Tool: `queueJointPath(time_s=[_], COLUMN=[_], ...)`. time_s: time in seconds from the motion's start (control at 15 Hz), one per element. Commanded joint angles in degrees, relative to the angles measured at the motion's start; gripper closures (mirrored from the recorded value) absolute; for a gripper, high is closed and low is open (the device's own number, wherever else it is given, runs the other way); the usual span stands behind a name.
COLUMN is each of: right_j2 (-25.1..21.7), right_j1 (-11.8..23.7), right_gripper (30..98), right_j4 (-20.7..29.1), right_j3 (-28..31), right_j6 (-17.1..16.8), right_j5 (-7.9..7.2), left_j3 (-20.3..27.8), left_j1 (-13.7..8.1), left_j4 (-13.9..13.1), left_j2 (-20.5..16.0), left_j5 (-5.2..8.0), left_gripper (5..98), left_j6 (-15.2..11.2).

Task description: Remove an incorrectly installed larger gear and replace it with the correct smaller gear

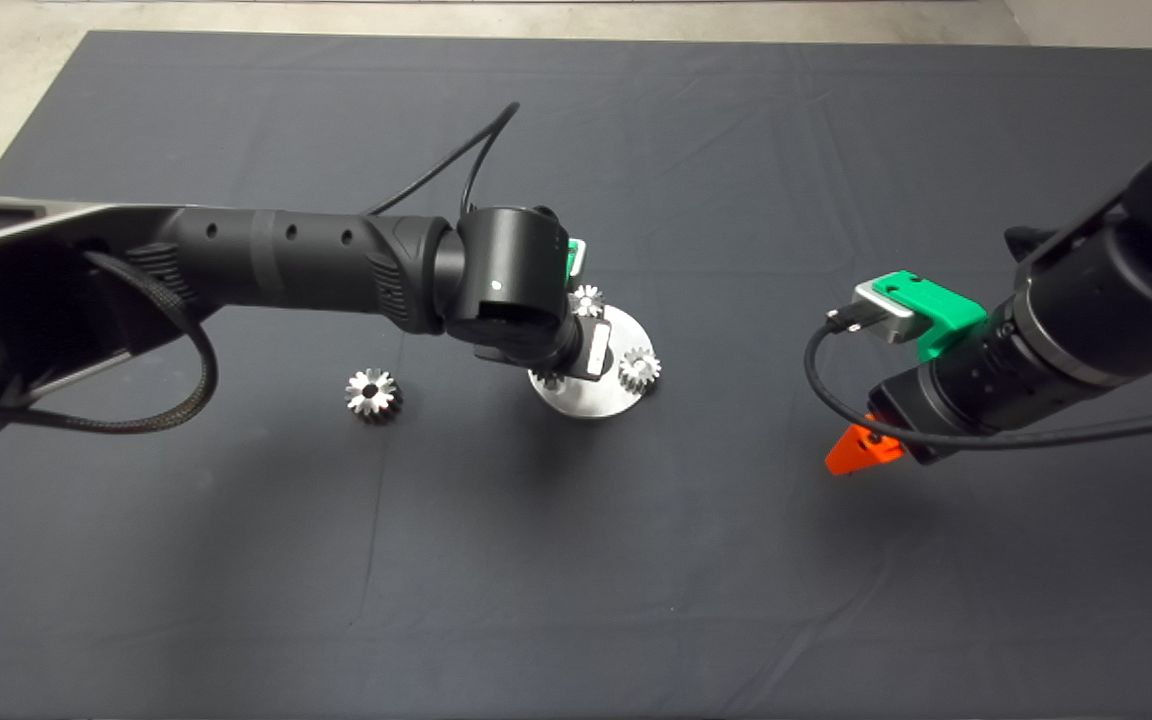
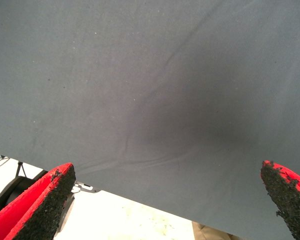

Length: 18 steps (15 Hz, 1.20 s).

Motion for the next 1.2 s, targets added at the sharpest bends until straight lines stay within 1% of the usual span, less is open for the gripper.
queueJointPath(time_s=[0.0, 0.27, 0.6, 0.87, 1.0, 1.07, 1.13], right_j2=[-0.1, -0.1, -0.3, -0.1, 0.0, 0.1, 0.2], right_j1=[0.9, 0.9, 1.0, 1.0, 0.9, 0.9, 0.8], right_gripper=[30.8, 30.8, 30.8, 30.8, 30.8, 30.8, 30.8], right_j4=[1.1, 1.0, 1.0, 1.0, 1.0, 1.0, 1.0], right_j3=[0.3, 0.3, 0.5, 0.6, 0.6, 0.6, 0.7], right_j6=[0.4, 0.3, 0.3, 0.3, 0.4, 0.4, 0.4], right_j5=[-4.64, -4.64, -4.64, -4.64, -4.60, -4.55, -4.48], left_j3=[0.2, 0.8, 0.4, 0.0, -0.1, -0.3, -0.9], left_j1=[-0.5, -0.3, 1.3, 1.6, 1.6, 1.6, 1.6], left_j4=[1.2, 1.1, 1.1, 1.3, 2.2, 2.4, 2.4], left_j2=[0.2, 0.7, 1.3, 0.5, -0.1, -0.5, -0.9], left_j5=[2.90, 2.81, 2.81, 2.81, 2.94, 2.98, 2.98], left_gripper=[79.7, 79.7, 79.7, 79.7, 79.7, 79.7, 79.7], left_j6=[0.2, 0.0, -0.1, 0.1, 0.2, 0.5, 1.5])
